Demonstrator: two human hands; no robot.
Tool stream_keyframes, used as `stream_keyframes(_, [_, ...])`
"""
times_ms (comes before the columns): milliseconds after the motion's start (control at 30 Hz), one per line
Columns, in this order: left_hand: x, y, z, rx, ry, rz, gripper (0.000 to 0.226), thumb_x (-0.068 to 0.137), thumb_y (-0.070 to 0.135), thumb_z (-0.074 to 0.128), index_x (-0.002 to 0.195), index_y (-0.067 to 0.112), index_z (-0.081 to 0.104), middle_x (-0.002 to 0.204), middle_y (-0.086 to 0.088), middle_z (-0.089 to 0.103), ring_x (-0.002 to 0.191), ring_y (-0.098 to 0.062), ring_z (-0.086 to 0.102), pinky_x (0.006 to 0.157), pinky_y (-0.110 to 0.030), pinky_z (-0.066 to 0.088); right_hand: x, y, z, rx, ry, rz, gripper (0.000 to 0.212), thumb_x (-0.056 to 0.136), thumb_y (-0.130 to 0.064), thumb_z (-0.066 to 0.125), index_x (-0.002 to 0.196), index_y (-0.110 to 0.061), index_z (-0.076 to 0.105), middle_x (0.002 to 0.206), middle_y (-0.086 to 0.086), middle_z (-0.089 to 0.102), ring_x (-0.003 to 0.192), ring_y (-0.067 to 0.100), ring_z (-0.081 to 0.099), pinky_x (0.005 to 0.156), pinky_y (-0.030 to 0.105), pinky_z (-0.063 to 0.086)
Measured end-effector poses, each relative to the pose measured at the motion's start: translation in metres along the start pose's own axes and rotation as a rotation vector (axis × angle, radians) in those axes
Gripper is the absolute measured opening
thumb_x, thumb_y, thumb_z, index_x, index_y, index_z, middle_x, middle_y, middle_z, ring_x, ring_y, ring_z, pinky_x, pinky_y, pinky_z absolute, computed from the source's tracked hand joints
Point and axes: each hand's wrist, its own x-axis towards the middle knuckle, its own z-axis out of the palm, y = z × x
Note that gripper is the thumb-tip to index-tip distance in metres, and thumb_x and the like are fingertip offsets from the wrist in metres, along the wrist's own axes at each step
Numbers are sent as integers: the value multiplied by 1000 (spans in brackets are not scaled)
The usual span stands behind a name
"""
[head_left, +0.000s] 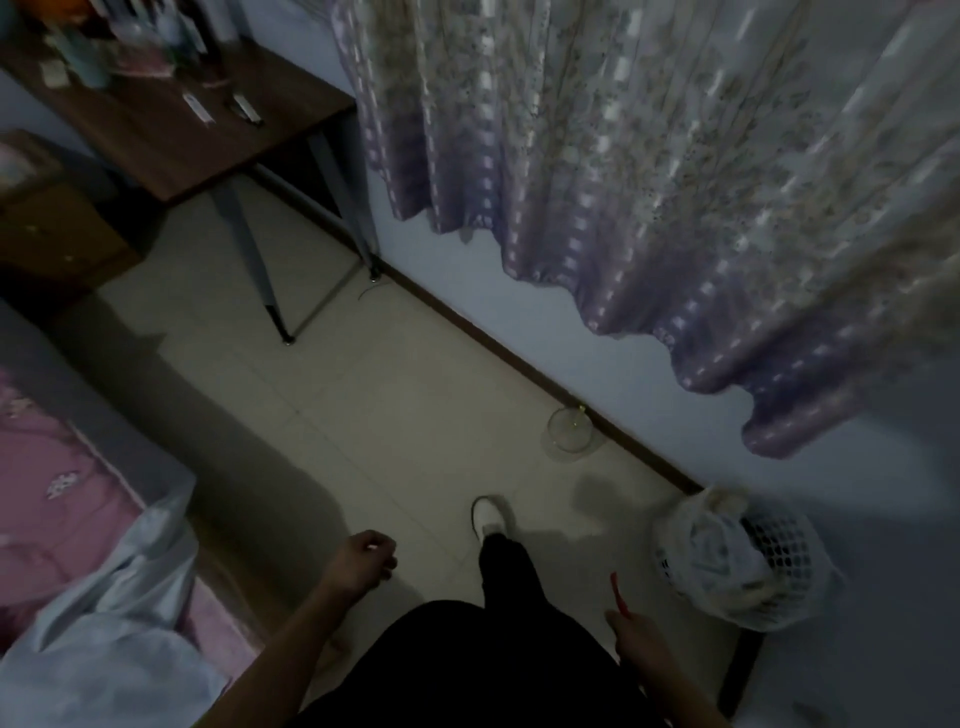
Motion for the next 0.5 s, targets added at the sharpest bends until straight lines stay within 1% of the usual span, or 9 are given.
stream_keyframes(33, [9,7,-3,-16,12,-13,12,97,8,52,88,3,59,73,-14,60,58,-23,52,56,-27,38,8,-23,-4,2,8,9,40,102,-25,49,77,3,62,47,1,30,36,16,32,52,28,26])
stream_keyframes(67, [19,13,-7,-31,24,-25,12,98,8,52,89,2,59,74,-15,60,59,-23,52,56,-27,38,17,-48,-8,20,13,-1,41,102,-26,49,66,-8,49,46,0,30,34,15,30,50,26,25])
stream_keyframes(100, [28,20,-11,-45,34,-38,13,98,9,51,90,2,59,76,-15,60,59,-23,52,56,-27,38,26,-75,-11,35,3,-23,41,102,-27,49,65,-14,40,45,-1,29,34,14,28,47,24,22])
stream_keyframes(133, [37,28,-15,-63,47,-50,13,98,10,51,90,3,59,77,-15,60,60,-22,52,56,-27,39,34,-103,-13,42,-12,-48,40,102,-28,49,66,-17,37,46,-1,29,35,14,26,46,23,21])
stream_keyframes(233, [64,47,-31,-149,117,-104,14,98,10,51,88,5,60,75,-14,61,60,-22,53,55,-27,40,51,-192,-20,-47,-26,-119,37,100,-28,51,67,-17,39,50,0,32,38,14,28,45,23,20])
stream_keyframes(333, [84,60,-45,-209,180,-153,14,97,7,51,88,2,61,72,-14,61,58,-23,53,52,-26,38,66,-279,-16,-176,-67,-210,37,99,-28,52,67,-20,36,52,-1,31,40,13,29,46,23,20])
stream_keyframes(367, [91,64,-49,-233,205,-161,15,97,7,52,88,1,62,71,-14,62,58,-23,53,52,-26,39,72,-307,-13,-200,-77,-239,36,99,-28,52,66,-22,37,51,-1,32,40,13,30,46,22,21])
stream_keyframes(433, [104,70,-55,-288,275,-167,16,96,7,54,85,2,64,68,-13,64,57,-24,55,53,-27,41,83,-359,-5,-269,-108,-294,30,98,-29,50,69,-22,46,53,-1,39,41,14,36,45,22,23])
stream_keyframes(500, [114,75,-61,-350,329,-191,17,95,7,55,81,4,65,65,-12,65,55,-23,56,53,-28,42,93,-407,5,-375,-119,-334,29,97,-30,49,71,-18,53,57,1,45,45,15,41,44,21,25])
